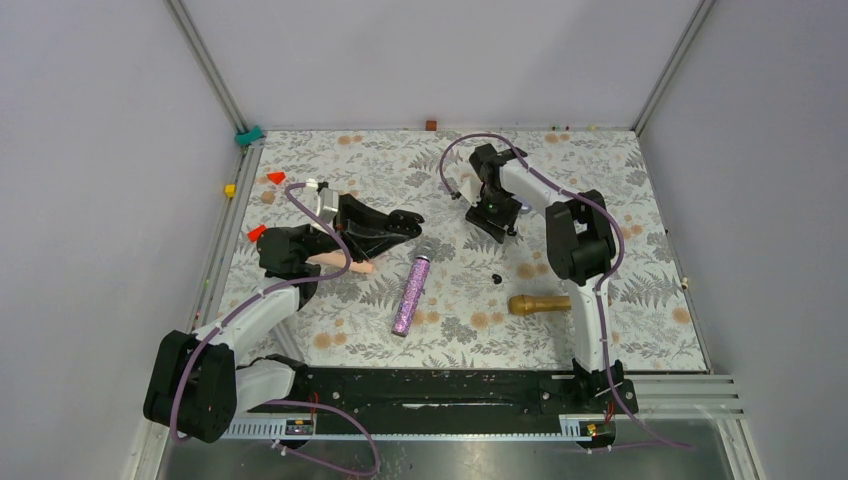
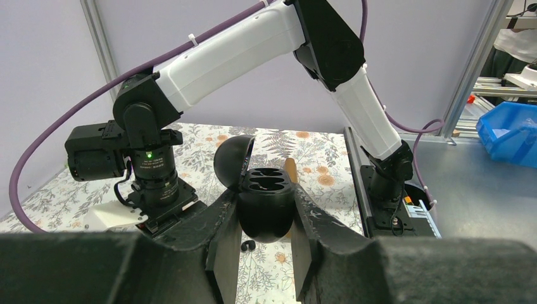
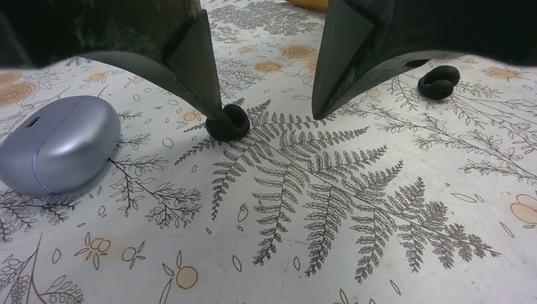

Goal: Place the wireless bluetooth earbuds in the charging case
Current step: Pick up the earbud from the center of the board.

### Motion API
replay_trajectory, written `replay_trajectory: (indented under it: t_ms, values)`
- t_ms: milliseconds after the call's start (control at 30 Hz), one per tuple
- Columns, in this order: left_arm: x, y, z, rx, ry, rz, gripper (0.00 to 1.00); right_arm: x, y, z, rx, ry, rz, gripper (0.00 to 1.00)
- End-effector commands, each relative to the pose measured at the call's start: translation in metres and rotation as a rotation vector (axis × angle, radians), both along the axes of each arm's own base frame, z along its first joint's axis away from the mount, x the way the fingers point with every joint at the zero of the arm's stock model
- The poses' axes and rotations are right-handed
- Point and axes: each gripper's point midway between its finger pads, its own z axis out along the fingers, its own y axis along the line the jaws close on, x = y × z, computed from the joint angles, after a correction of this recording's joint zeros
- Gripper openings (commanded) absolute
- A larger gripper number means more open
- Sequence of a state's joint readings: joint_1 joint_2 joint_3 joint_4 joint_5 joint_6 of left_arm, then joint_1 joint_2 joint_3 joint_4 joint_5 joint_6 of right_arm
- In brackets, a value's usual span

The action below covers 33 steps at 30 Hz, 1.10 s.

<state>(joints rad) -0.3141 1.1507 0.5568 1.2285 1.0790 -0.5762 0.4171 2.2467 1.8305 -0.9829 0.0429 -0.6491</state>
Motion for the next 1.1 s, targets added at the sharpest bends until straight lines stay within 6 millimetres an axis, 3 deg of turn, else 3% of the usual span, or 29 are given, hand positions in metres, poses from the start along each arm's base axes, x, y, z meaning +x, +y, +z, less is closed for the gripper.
replay_trajectory:
  t_ms: [0, 567, 833, 1067]
  values:
    - [-0.008, 0.003, 0.020, -0.017, -0.104, -0.010, 0.00, -0.001, -0.002, 0.013, -0.008, -0.025, 0.011, 0.62]
    - [-0.007, 0.002, 0.020, -0.016, -0.097, -0.015, 0.00, 0.010, -0.012, 0.005, -0.070, -0.071, 0.020, 0.60]
    - [-0.008, 0.002, 0.021, -0.017, -0.099, -0.016, 0.00, 0.019, -0.011, 0.006, -0.089, -0.069, -0.001, 0.39]
    - [-0.009, 0.003, 0.021, -0.017, -0.104, -0.017, 0.00, 0.016, -0.013, 0.007, -0.114, -0.027, -0.004, 0.43]
